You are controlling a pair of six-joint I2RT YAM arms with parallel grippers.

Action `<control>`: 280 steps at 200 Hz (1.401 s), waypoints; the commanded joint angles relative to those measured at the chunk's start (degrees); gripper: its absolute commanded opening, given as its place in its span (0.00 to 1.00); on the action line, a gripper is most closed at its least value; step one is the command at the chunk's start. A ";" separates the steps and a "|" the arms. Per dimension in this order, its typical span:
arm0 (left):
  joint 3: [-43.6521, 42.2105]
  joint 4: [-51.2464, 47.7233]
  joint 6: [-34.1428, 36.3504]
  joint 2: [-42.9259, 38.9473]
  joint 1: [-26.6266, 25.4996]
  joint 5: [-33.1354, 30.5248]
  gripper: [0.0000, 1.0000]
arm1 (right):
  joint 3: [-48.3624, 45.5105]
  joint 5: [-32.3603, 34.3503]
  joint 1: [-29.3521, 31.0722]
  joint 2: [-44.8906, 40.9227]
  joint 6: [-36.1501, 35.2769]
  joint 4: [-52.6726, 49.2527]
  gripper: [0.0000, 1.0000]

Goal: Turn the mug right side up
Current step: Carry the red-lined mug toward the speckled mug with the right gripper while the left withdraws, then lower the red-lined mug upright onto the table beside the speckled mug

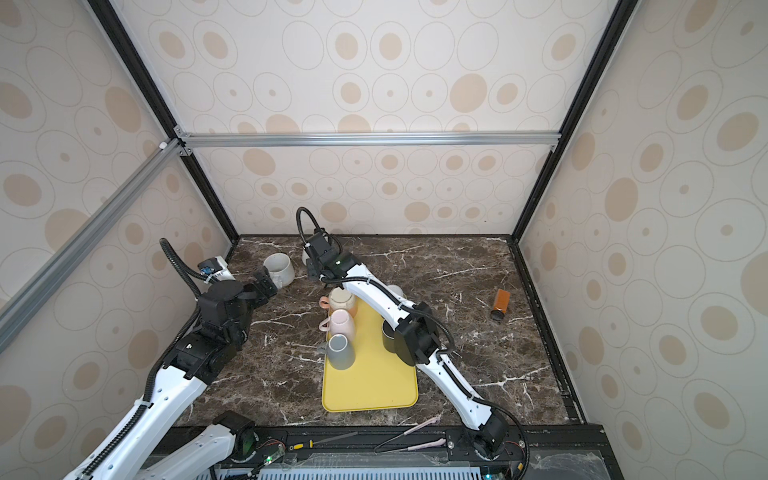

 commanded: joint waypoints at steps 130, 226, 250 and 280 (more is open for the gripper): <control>-4.38 3.09 0.02 -1.91 1.38 2.25 0.95 | 4.97 6.01 2.13 7.23 4.96 10.49 0.00; -5.98 5.20 -0.58 0.16 2.32 6.75 0.96 | 5.23 5.49 1.92 9.39 5.50 10.14 0.00; -6.00 5.42 -0.53 -0.06 2.51 7.09 0.96 | 5.40 4.88 1.91 9.76 6.02 10.97 0.00; -6.16 5.51 -0.46 -0.35 2.69 7.52 0.96 | 5.57 2.91 1.96 9.55 6.64 12.49 0.00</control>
